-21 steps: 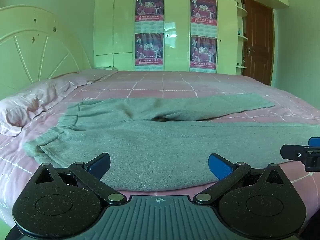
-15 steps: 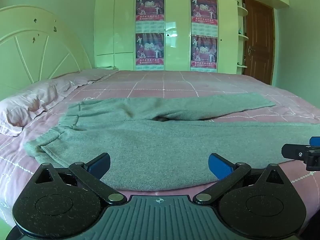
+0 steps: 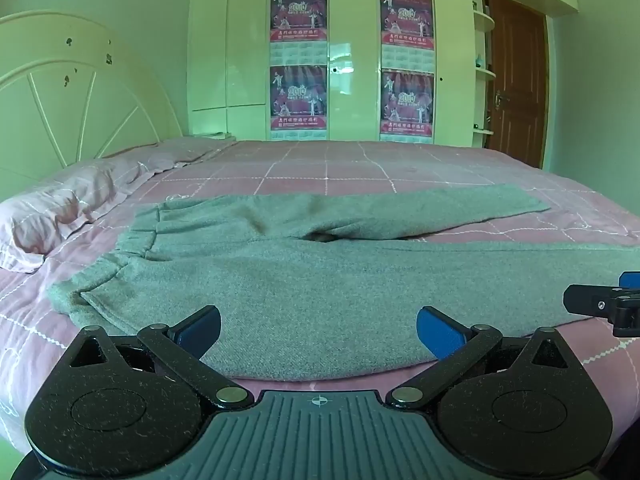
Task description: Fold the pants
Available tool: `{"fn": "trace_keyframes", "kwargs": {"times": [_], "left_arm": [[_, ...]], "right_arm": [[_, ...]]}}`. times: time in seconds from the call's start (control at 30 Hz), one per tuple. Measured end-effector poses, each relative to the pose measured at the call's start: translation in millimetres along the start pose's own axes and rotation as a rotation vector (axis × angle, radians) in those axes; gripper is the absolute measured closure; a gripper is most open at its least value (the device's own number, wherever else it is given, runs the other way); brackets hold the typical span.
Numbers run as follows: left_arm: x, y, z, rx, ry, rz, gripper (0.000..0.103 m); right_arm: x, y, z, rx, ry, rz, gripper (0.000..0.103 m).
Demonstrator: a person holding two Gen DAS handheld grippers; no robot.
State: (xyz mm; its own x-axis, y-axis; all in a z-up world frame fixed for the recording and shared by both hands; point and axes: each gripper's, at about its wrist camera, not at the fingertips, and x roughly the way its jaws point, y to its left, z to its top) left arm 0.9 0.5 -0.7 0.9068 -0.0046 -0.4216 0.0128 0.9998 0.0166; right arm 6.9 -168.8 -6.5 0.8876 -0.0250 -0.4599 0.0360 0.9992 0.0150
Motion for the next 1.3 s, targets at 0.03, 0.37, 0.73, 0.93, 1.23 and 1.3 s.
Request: {"fn": "trace_keyframes", "kwargs": {"times": [0.03, 0.37, 0.73, 0.93, 1.23, 1.3], "left_arm": [[0.0, -0.1, 0.3, 0.001, 0.001, -0.001, 0.000], [0.1, -1.9, -0.2, 0.007, 0.000, 0.003, 0.000], [0.1, -1.6, -0.8, 0.009, 0.000, 0.006, 0.000], [-0.1, -1.0, -0.5, 0.011, 0.002, 0.007, 0.000], [0.4, 0.3, 0.4, 0.011, 0.002, 0.006, 0.000], [0.4, 0.4, 0.5, 0.013, 0.002, 0.007, 0.000]], "right_arm": [[0.1, 0.1, 0.1, 0.000, 0.000, 0.000, 0.006], [0.5, 0.2, 0.3, 0.002, 0.000, -0.001, 0.006], [1.7, 0.5, 0.1, 0.004, 0.001, 0.000, 0.006], [2.6, 0.4, 0.0, 0.005, 0.001, -0.001, 0.006], [3.5, -1.4, 2.2, 0.007, 0.001, -0.001, 0.006], [3.8, -0.5, 1.9, 0.007, 0.001, -0.001, 0.006]]}}
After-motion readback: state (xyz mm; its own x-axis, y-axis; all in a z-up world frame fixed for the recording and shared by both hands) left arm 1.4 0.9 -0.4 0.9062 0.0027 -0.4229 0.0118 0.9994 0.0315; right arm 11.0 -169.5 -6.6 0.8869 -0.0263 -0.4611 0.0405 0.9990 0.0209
